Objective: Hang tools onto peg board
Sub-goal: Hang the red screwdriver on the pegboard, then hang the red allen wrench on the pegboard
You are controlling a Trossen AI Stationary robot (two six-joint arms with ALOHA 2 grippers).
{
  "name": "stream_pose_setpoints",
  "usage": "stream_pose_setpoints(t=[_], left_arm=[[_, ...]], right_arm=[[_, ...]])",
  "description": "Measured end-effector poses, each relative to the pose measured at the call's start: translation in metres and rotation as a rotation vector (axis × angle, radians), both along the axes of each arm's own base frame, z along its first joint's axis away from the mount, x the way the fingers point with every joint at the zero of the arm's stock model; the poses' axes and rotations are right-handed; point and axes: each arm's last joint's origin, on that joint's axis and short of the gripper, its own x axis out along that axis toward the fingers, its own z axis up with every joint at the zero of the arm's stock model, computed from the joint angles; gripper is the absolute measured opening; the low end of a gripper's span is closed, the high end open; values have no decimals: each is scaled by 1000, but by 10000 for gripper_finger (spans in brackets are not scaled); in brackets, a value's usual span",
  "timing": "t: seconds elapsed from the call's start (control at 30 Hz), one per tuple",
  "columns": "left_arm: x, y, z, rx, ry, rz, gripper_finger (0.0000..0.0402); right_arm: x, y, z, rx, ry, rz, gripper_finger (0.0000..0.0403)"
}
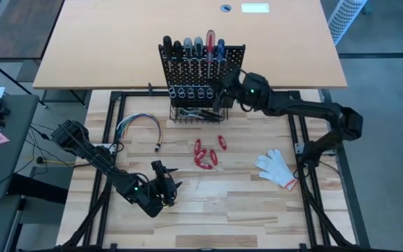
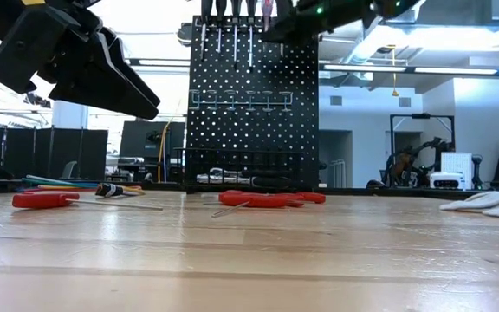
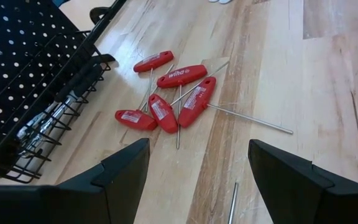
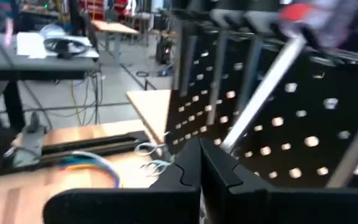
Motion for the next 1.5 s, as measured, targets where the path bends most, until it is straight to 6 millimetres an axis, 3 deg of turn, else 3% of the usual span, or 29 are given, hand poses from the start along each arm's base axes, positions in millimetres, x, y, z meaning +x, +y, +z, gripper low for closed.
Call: stream_pose_setpoints(t=[0.33, 0.77, 1.03, 1.27, 1.37, 1.5], left_arm=[[0, 0, 0, 2, 1, 0, 267], [0, 0, 0, -1, -1, 2, 267], [0, 0, 0, -6, -1, 0, 267], [-1, -2, 0, -8, -1, -6, 267], [-2, -3, 0, -8, -1, -10, 267], [-3, -5, 0, -7, 1, -18, 267]], right_arm=[[-6, -32, -7, 45, -53, -119, 4], [-5, -24, -21, 86, 101, -194, 4], [-1, 4, -19, 88, 168, -117, 4], [-1, 28, -36, 122, 374, -95, 4], [0, 50, -50, 118, 498, -30, 4], [-4, 92, -87, 115, 640, 89, 4]])
